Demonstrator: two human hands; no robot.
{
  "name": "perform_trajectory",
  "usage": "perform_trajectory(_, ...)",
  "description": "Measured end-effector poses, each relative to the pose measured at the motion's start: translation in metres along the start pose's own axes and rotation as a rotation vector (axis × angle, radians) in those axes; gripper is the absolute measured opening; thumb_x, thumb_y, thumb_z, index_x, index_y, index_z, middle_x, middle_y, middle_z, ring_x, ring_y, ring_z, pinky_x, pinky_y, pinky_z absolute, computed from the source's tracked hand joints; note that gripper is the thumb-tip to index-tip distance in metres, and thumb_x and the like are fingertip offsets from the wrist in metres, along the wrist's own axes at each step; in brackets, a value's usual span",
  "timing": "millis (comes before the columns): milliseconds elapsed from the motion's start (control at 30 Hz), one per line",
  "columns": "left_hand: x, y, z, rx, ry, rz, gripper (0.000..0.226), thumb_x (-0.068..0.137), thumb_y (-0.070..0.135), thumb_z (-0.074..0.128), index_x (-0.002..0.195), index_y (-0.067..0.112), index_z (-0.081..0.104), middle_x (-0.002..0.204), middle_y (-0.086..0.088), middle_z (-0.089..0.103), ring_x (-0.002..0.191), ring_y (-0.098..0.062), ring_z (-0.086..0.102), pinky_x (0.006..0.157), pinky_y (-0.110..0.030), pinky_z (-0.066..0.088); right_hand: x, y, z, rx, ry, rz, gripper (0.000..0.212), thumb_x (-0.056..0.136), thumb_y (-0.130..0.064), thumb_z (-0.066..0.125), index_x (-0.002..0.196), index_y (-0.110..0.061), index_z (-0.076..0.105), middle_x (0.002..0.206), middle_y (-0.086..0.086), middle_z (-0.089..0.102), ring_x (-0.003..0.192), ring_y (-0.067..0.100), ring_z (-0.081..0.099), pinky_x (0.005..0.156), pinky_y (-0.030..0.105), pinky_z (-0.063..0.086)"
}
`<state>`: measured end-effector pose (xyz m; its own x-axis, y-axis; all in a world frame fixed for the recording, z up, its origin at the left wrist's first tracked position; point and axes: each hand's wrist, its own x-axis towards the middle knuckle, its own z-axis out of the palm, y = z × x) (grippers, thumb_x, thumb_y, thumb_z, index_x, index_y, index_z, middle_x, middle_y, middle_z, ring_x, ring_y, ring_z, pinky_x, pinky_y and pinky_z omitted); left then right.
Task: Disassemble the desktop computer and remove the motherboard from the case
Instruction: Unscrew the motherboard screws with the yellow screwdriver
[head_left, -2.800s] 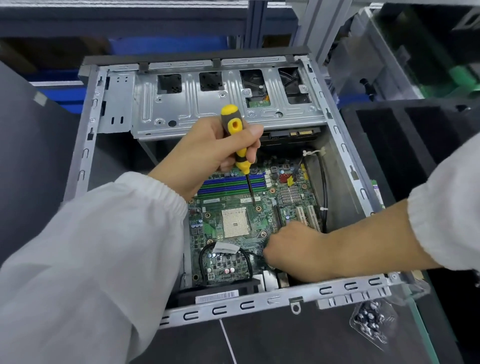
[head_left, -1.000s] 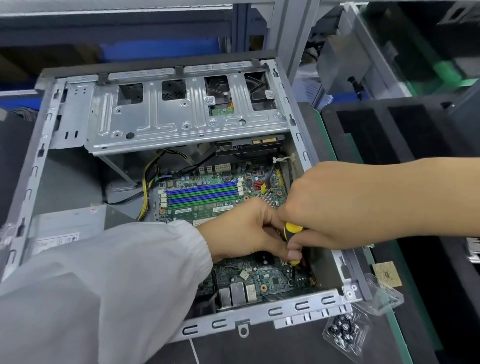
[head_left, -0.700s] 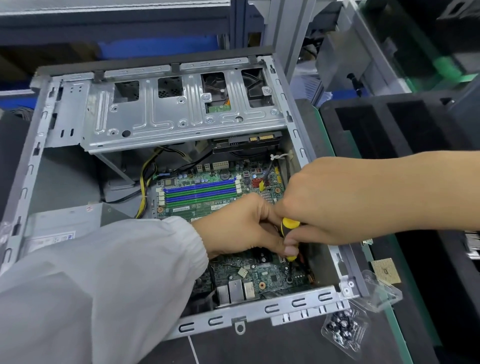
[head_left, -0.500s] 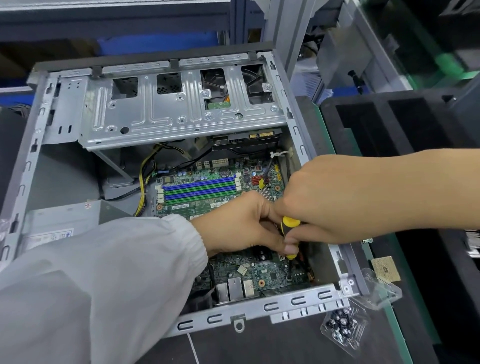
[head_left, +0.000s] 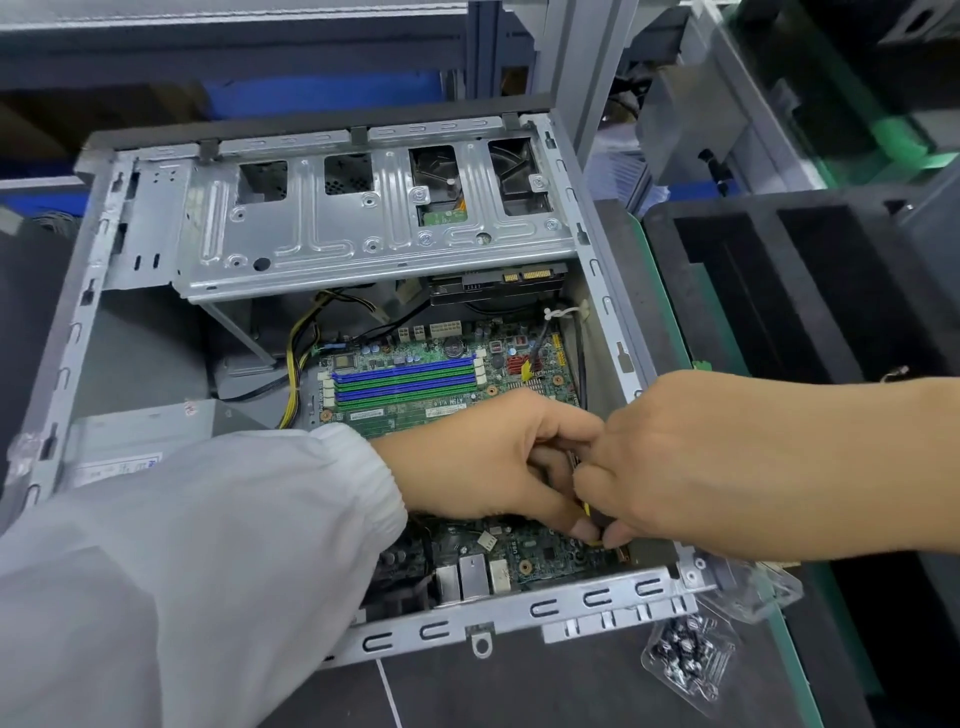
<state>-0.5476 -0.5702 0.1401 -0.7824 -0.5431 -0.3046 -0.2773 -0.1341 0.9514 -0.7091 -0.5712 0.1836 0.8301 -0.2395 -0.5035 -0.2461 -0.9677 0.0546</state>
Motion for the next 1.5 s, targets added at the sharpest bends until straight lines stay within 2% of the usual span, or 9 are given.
perform_trajectory(100, -0.002, 0.003, 0.005, -0.027, -0.016, 0.019, 0.030, 0.076, -0.017, 0.068, 0.102, -0.003, 0.061, 0.093, -0.015, 0.069, 0.084, -0.035, 0.063, 0.082, -0.048, 0.052, -0.011, -0.004, -0.013, 0.072, 0.168, 0.050, 0.029, 0.078, -0.046, 0.063, 0.066, -0.020, 0.068, 0.058, -0.005, 0.063, 0.052, 0.010, 0.061, 0.040, 0.020, 0.037)
perform_trajectory(233, -0.005, 0.002, 0.014, 0.063, 0.089, 0.035, 0.020, 0.077, -0.012, 0.070, 0.092, 0.000, 0.062, 0.076, 0.002, 0.066, 0.070, -0.014, 0.060, 0.068, -0.025, 0.051, -0.012, -0.011, -0.006, 0.061, 0.041, 0.188, 0.053, 0.093, -0.061, 0.020, 0.119, -0.021, 0.044, 0.106, -0.002, 0.057, 0.100, 0.022, 0.057, 0.070, 0.033, 0.042)
perform_trajectory(567, -0.010, 0.004, 0.031, 0.254, 0.230, 0.139, 0.047, 0.080, -0.015, 0.062, 0.081, 0.032, 0.061, 0.075, -0.006, 0.067, 0.068, -0.018, 0.060, 0.071, -0.044, 0.054, -0.026, -0.050, 0.010, 0.237, 0.308, 0.505, 0.055, 0.093, -0.062, 0.022, 0.125, -0.020, 0.040, 0.112, -0.004, 0.054, 0.107, 0.019, 0.053, 0.068, 0.030, 0.032)
perform_trajectory(667, -0.010, 0.002, 0.034, 0.259, 0.258, 0.137, 0.049, 0.082, -0.013, 0.061, 0.080, 0.035, 0.059, 0.070, 0.006, 0.065, 0.067, -0.011, 0.058, 0.070, -0.033, 0.051, -0.024, -0.059, 0.014, 0.230, 0.381, 0.603, 0.053, 0.094, -0.061, 0.024, 0.119, -0.017, 0.040, 0.111, -0.003, 0.055, 0.104, 0.019, 0.053, 0.059, 0.028, 0.029)
perform_trajectory(833, -0.009, 0.005, 0.035, 0.302, 0.259, 0.101, 0.026, 0.085, -0.010, 0.062, 0.096, 0.014, 0.066, 0.075, -0.016, 0.064, 0.072, -0.013, 0.054, 0.077, -0.043, 0.052, -0.024, -0.067, 0.020, 0.314, 0.519, 0.737, 0.046, 0.093, -0.061, 0.030, 0.110, -0.020, 0.043, 0.104, -0.003, 0.059, 0.096, 0.018, 0.058, 0.063, 0.028, 0.032)
perform_trajectory(967, -0.011, 0.018, 0.029, 0.233, 0.154, 0.026, 0.035, 0.083, -0.013, 0.063, 0.108, 0.010, 0.062, 0.092, -0.005, 0.071, 0.069, -0.009, 0.060, 0.068, -0.022, 0.054, -0.021, -0.063, 0.020, 0.446, 0.645, 0.776, 0.043, 0.089, -0.061, 0.043, 0.120, -0.031, 0.049, 0.100, -0.006, 0.064, 0.096, 0.017, 0.059, 0.068, 0.028, 0.037)
perform_trajectory(1067, -0.014, 0.020, 0.030, 0.198, 0.142, 0.001, 0.036, 0.083, -0.013, 0.063, 0.113, 0.006, 0.061, 0.113, -0.021, 0.066, 0.084, -0.027, 0.060, 0.082, -0.039, 0.055, -0.021, -0.063, 0.022, 0.503, 0.683, 0.777, 0.042, 0.088, -0.060, 0.047, 0.123, -0.038, 0.048, 0.097, -0.006, 0.066, 0.095, 0.017, 0.059, 0.064, 0.027, 0.033)
perform_trajectory(1300, -0.015, 0.008, 0.037, 0.303, 0.282, 0.042, 0.024, 0.084, -0.003, 0.067, 0.108, 0.001, 0.066, 0.074, 0.006, 0.068, 0.072, -0.007, 0.058, 0.079, -0.033, 0.055, -0.020, -0.069, 0.023, 0.542, 0.733, 0.756, 0.038, 0.088, -0.056, 0.052, 0.121, -0.036, 0.052, 0.091, -0.005, 0.066, 0.090, 0.019, 0.060, 0.064, 0.027, 0.035)
perform_trajectory(1500, -0.016, 0.004, 0.041, 0.377, 0.401, 0.063, 0.014, 0.081, 0.001, 0.071, 0.094, 0.007, 0.071, 0.072, -0.015, 0.069, 0.066, -0.011, 0.052, 0.070, -0.030, 0.049, -0.023, -0.068, 0.019, 0.524, 0.692, 0.755, 0.033, 0.088, -0.054, 0.052, 0.119, -0.041, 0.051, 0.086, -0.005, 0.065, 0.087, 0.020, 0.059, 0.062, 0.027, 0.032)
